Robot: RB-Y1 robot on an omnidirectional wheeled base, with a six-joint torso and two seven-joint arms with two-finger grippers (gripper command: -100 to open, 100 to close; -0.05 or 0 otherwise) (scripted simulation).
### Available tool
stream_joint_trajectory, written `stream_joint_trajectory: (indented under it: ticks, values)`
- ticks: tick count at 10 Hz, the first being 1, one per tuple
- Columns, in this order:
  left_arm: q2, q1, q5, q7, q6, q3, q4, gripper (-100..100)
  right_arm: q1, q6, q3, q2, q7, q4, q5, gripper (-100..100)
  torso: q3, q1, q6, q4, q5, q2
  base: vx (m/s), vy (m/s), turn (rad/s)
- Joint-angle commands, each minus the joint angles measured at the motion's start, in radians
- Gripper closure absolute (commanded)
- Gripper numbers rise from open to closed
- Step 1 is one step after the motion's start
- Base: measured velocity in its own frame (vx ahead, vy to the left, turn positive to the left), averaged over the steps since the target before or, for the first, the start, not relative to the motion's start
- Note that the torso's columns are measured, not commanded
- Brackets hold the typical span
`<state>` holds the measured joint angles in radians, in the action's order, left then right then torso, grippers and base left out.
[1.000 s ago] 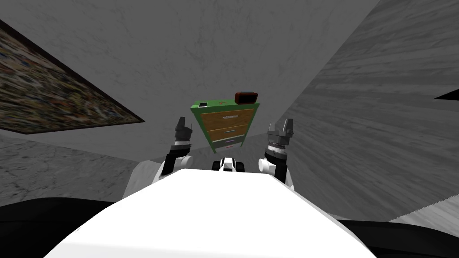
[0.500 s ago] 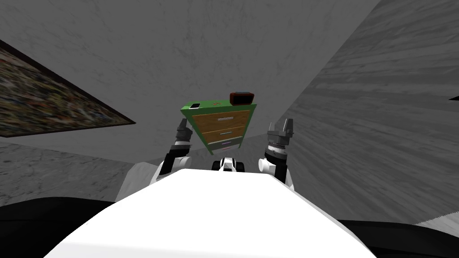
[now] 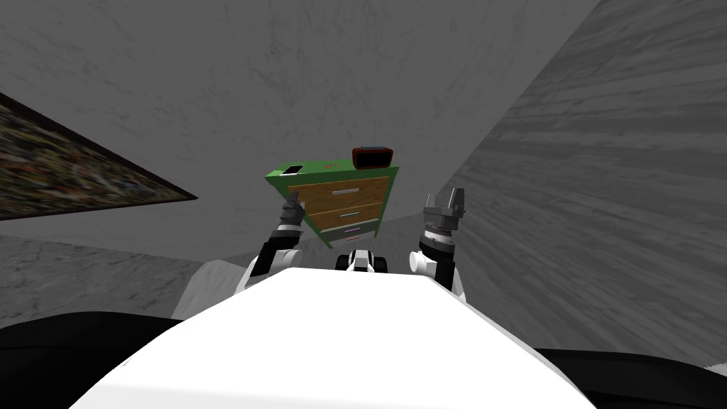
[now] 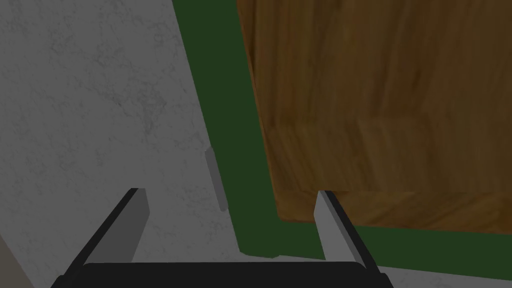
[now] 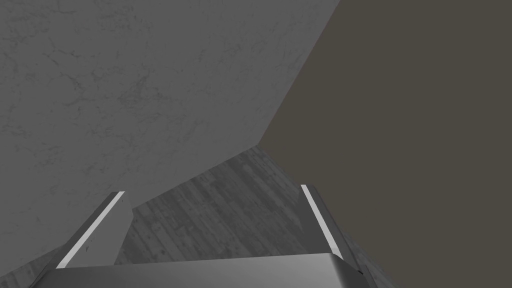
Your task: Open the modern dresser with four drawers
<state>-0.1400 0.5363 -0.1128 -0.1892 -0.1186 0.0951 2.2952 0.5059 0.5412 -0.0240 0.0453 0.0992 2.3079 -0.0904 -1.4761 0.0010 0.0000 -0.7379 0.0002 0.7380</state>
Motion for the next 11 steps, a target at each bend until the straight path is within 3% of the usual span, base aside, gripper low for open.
stream_joint_trajectory:
  ticks: [1,8,11]
  values:
    - [0.003,0.003,-0.001,-0.003,0.043,0.004,0.004,-100,0.0,0.0,0.0,0.0,0.0,0.0,0.0,0,0.001,0.001,0.0,-0.001,0.0,0.002,0.047,-0.095,0.004]
    - [0.026,0.021,-0.009,-0.009,0.175,0.019,0.013,-100,0.0,0.0,0.0,0.0,0.0,0.0,0.0,0,0.001,-0.001,0.0,0.0,0.0,0.001,0.082,-0.122,0.008]
    - [0.08,0.03,-0.012,-0.012,0.239,0.027,0.017,-100,0.0,0.0,0.0,0.0,0.0,0.0,0.0,0,0.0,-0.001,0.0,0.0,0.0,0.001,0.076,-0.133,0.009]
